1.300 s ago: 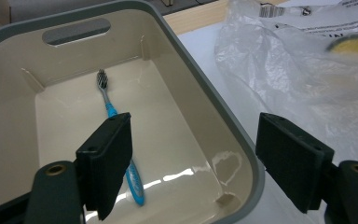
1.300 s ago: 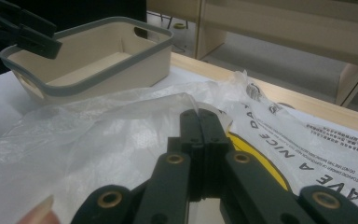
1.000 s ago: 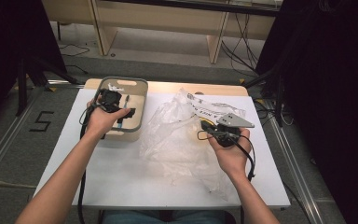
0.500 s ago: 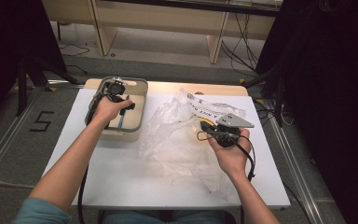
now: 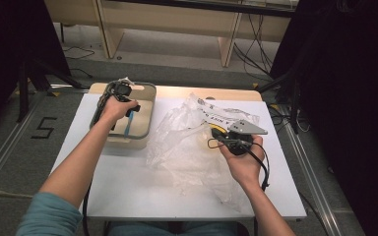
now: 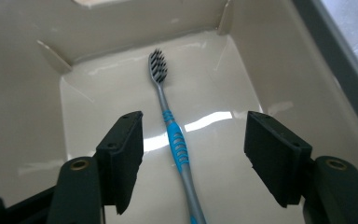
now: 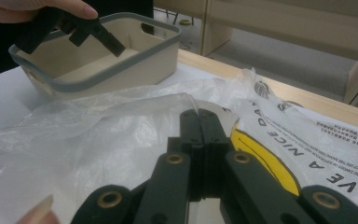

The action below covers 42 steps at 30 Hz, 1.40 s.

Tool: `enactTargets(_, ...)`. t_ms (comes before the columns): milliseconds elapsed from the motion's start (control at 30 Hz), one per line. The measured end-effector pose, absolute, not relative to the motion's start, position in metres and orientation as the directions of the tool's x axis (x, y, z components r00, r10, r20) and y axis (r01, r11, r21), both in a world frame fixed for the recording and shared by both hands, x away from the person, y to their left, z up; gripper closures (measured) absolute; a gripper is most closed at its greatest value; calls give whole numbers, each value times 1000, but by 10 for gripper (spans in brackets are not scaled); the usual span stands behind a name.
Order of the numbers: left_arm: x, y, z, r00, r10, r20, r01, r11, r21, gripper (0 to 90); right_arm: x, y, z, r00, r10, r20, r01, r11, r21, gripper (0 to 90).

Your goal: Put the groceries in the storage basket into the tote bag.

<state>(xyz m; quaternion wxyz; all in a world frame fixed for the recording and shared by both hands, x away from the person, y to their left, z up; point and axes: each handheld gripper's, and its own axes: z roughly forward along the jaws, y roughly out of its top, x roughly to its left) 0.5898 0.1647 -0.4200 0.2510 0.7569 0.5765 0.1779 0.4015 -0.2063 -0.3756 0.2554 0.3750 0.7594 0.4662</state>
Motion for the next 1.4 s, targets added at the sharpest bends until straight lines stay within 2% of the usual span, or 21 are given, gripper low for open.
enactTargets(533, 602, 163, -445, 240, 971, -5, 839, -205, 505, 434, 401, -206, -377, -592, 805, -39, 336, 290, 896, 900)
enactTargets(1400, 608, 164, -464, 233, 972, -20, 869, -199, 454, 528, 401, -205, -378, -598, 801, -34, 341, 293, 893, 900)
